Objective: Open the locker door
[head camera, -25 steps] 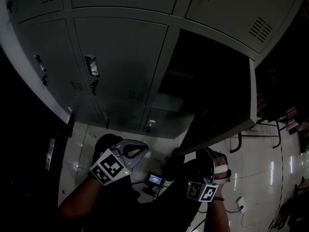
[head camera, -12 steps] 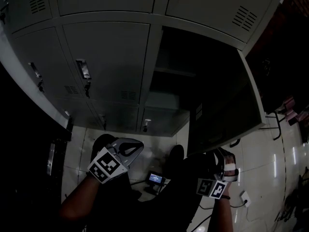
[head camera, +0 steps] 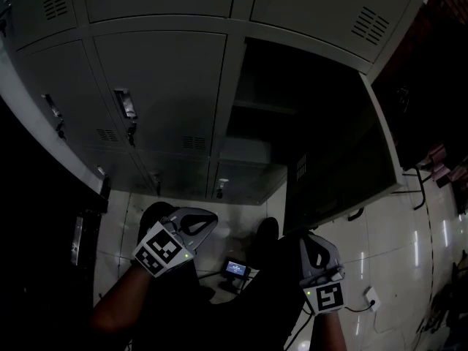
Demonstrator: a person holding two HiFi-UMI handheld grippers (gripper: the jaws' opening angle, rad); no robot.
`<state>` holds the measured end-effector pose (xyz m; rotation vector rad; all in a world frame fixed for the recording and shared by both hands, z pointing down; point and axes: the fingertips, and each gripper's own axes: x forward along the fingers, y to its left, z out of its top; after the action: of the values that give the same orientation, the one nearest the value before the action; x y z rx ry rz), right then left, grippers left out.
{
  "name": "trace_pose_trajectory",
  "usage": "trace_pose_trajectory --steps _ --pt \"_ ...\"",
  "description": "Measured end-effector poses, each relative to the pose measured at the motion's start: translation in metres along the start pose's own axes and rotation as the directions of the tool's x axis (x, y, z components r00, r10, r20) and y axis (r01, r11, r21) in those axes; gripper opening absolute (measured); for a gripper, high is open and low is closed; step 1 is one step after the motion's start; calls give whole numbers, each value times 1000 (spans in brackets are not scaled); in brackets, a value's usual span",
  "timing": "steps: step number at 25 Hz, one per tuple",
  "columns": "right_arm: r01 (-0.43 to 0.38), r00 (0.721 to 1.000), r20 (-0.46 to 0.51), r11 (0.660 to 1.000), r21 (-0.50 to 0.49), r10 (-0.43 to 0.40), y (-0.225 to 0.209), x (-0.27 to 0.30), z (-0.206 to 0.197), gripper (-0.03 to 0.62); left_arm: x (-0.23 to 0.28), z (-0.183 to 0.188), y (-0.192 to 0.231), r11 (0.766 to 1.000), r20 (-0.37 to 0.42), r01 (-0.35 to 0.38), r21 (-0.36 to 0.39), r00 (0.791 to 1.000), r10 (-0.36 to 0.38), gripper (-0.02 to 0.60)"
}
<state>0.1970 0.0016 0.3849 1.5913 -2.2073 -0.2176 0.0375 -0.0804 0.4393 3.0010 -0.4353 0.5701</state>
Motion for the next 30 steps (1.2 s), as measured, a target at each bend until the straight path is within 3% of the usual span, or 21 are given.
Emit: trace_pose_trajectory --steps 3,7,13,30 --pt "-150 989 18 984 98 149 30 20 3 2 1 0 -1 1000 1 1 -2 1000 -1 12" --pt "-226 973 -4 953 200 231 46 39 -5 2 -1 0 0 1000 4 0 -3 1000 0 12" --pt "-232 971 12 932 278 238 40 41 -9 2 -2 0 1 1000 2 -2 -3 1000 2 12" --pt "-223 973 2 933 284 232 41 46 -13 2 -2 -1 0 1000 -4 -5 3 1000 5 12"
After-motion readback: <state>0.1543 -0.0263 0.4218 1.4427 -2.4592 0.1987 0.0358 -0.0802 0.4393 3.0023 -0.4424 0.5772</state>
